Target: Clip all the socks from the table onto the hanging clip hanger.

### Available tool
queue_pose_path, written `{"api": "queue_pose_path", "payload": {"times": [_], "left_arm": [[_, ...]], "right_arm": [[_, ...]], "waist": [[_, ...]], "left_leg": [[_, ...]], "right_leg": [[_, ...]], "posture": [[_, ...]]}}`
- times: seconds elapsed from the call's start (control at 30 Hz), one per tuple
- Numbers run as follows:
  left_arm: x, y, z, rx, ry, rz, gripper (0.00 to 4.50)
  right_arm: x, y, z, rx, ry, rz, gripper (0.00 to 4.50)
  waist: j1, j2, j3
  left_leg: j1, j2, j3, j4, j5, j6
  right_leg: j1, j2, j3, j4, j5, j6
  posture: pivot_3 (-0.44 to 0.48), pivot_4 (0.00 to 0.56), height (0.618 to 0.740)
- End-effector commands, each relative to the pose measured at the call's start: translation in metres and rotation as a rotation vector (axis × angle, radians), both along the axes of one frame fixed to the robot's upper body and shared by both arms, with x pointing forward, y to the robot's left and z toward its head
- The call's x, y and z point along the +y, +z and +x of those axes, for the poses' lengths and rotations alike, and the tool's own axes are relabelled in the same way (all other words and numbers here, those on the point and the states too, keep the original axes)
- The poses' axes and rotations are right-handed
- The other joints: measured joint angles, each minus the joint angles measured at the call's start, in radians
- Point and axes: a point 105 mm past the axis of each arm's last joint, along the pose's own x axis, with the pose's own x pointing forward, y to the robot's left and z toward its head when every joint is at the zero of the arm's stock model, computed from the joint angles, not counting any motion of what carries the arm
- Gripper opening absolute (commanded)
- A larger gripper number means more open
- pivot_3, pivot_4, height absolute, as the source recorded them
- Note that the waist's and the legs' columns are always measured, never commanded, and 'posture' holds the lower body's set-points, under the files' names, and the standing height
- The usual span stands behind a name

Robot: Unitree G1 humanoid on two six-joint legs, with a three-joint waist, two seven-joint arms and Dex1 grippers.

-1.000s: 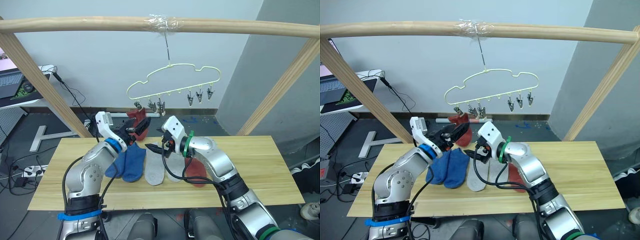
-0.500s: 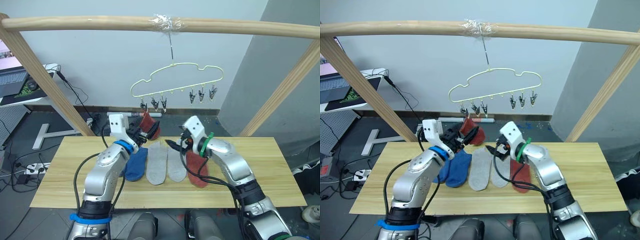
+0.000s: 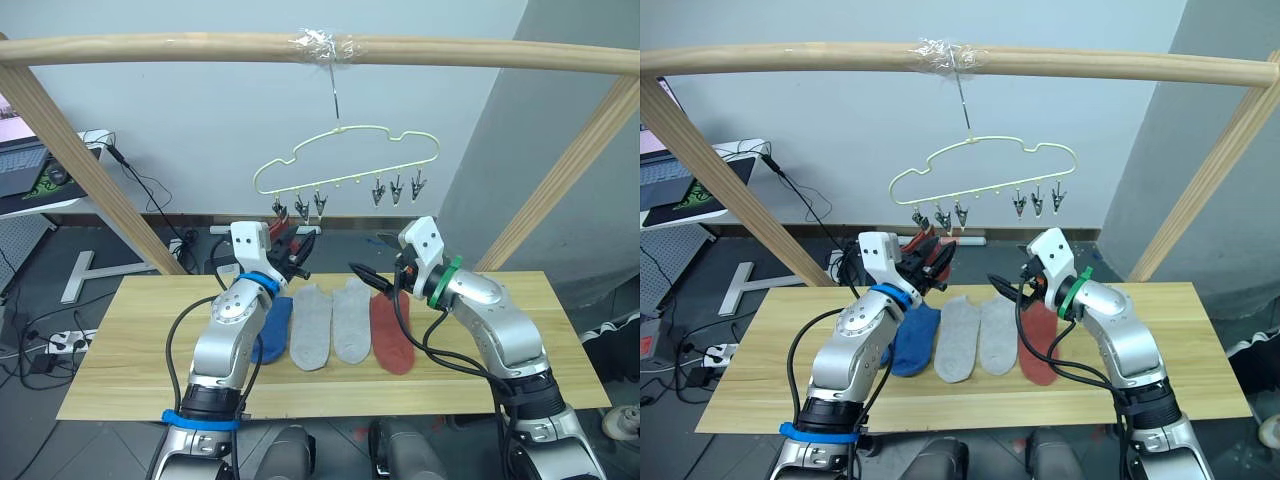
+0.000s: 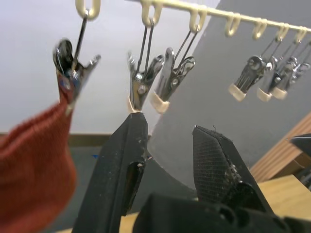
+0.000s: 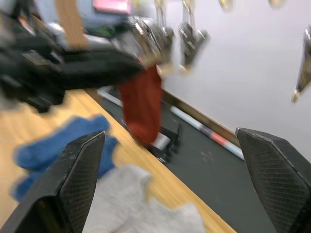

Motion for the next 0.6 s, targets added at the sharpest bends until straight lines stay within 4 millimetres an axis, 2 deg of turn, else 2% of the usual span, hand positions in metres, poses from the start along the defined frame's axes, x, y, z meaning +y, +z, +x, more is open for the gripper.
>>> {"api": "queue_pose_path", "payload": {"times": [0.03, 0.2, 0.6], "left_arm": [[0.005, 0.015, 0.005, -0.066, 0.03, 0.006, 1.82], [0.006, 0.016, 0.018, -0.083, 0.07, 0.035, 1.82], [0.009, 0.014, 0.027, -0.1, 0.101, 0.052, 1.82]], "right_arm": [[0.002, 0.021, -0.008, -0.04, 0.048, 0.046, 4.5], [0.007, 0.04, -0.014, -0.058, 0.1, 0.086, 4.5], [0.011, 0.043, -0.012, -0.066, 0.088, 0.089, 4.5]], "waist": [[0.001, 0.0, 0.0], [0.001, 0.0, 0.0], [0.0, 0.0, 0.0]], "left_leg": [[0.0, 0.0, 0.0, 0.0, 0.0, 0.0], [0.0, 0.0, 0.001, 0.0, 0.0, 0.0], [0.0, 0.0, 0.001, 0.0, 0.0, 0.0]], "right_leg": [[0.0, 0.0, 0.0, 0.0, 0.0, 0.0], [0.0, 0.0, -0.001, 0.0, 0.0, 0.0], [0.0, 0.0, -0.001, 0.0, 0.0, 0.0]], "posture": [[-0.001, 0.166, 0.74], [-0.005, 0.163, 0.74], [-0.01, 0.165, 0.74]]}}
